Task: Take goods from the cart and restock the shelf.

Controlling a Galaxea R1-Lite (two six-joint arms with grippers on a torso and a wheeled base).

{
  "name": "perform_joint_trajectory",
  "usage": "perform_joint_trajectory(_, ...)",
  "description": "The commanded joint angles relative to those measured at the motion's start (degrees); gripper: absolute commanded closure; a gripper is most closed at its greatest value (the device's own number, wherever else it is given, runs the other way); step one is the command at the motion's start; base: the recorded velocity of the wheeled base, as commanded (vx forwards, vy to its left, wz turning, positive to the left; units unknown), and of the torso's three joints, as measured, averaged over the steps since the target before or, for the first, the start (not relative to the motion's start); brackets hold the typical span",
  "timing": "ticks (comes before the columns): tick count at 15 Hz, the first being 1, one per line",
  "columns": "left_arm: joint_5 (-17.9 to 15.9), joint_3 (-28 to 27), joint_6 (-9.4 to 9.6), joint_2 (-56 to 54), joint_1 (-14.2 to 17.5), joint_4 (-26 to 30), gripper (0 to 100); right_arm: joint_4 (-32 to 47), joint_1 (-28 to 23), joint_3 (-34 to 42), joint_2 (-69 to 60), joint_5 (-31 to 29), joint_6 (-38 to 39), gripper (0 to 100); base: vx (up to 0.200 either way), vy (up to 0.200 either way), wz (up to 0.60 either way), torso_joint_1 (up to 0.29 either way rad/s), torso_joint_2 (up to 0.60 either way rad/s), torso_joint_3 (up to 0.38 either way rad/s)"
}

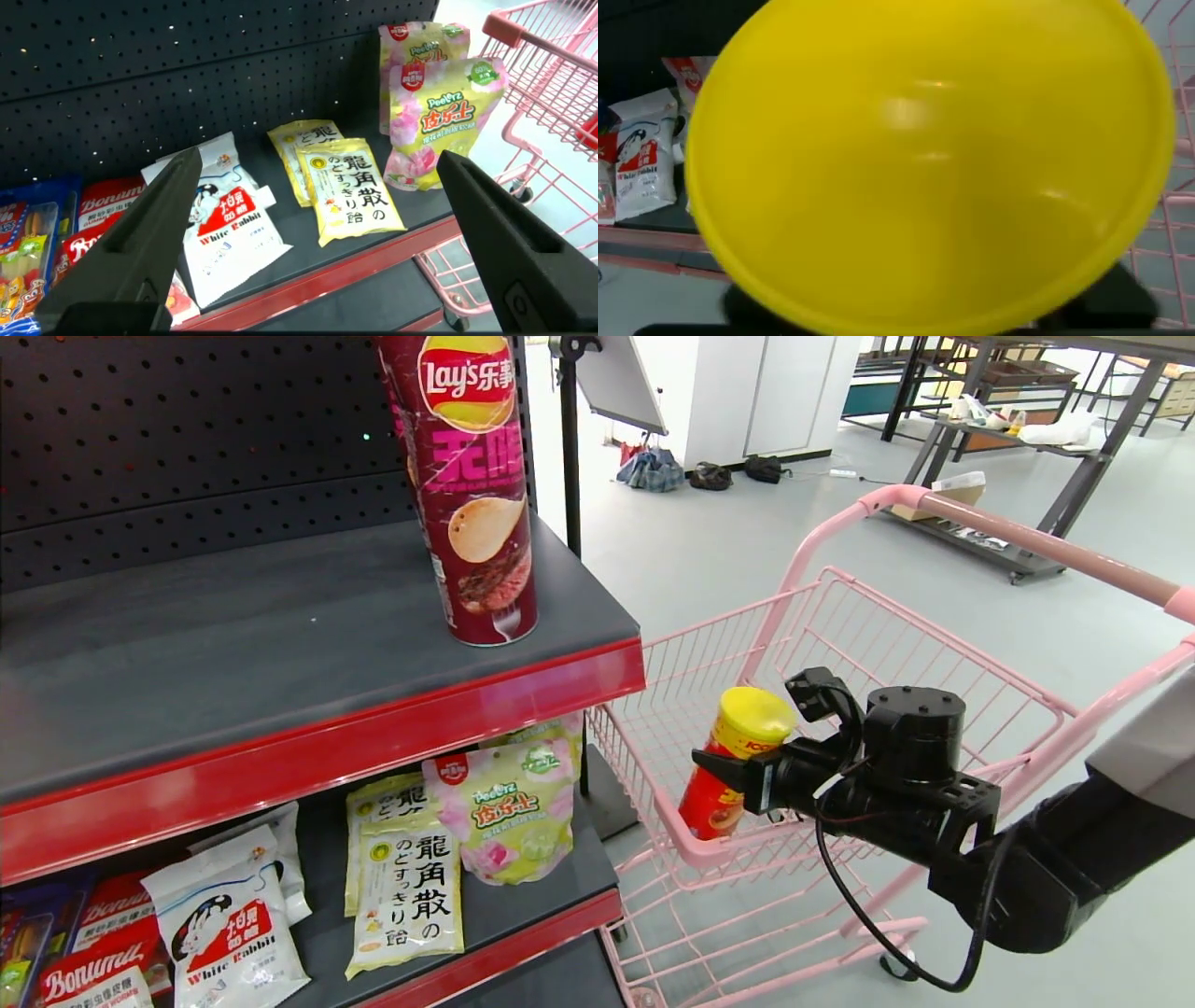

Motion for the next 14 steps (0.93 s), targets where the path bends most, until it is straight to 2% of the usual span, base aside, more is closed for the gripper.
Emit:
perform_joint_trajectory(1, 0.0, 0.0, -0.02, 0.0, 0.0, 0.0, 0, -0.2, 0.2, -0.1, 0.8, 0.0, 0.0, 100, 0.000, 0.000, 0.00, 0.000, 0.00, 0.000)
perform_joint_trajectory(5, 0.0, 0.0, -0.02, 0.0, 0.0, 0.0, 0, -0.3, 0.0, -1.4, -0.8, -2.3, -0.5, 100, 0.000, 0.000, 0.00, 0.000, 0.00, 0.000)
perform_joint_trajectory(7, 0.0, 0.0, -0.02, 0.0, 0.0, 0.0, 0, 1.9, -1.6, -6.9, -5.3, -4.4, -3.3, 100, 0.000, 0.000, 0.00, 0.000, 0.00, 0.000)
perform_joint_trajectory(9, 0.0, 0.0, -0.02, 0.0, 0.0, 0.0, 0, 9.9, -5.7, -13.9, -12.7, -4.3, -10.1, 100, 0.000, 0.000, 0.00, 0.000, 0.00, 0.000)
perform_joint_trajectory(11, 0.0, 0.0, -0.02, 0.0, 0.0, 0.0, 0, 21.8, -7.5, -18.2, -22.4, -5.2, -11.8, 100, 0.000, 0.000, 0.00, 0.000, 0.00, 0.000)
perform_joint_trajectory(12, 0.0, 0.0, -0.11, 0.0, 0.0, 0.0, 0, 24.7, -7.6, -18.7, -24.7, -6.2, -11.9, 100, 0.000, 0.000, 0.00, 0.000, 0.00, 0.000)
perform_joint_trajectory(14, 0.0, 0.0, -0.11, 0.0, 0.0, 0.0, 0, 40.0, -7.7, -17.7, -40.5, -17.1, -12.5, 100, 0.000, 0.000, 0.00, 0.000, 0.00, 0.000)
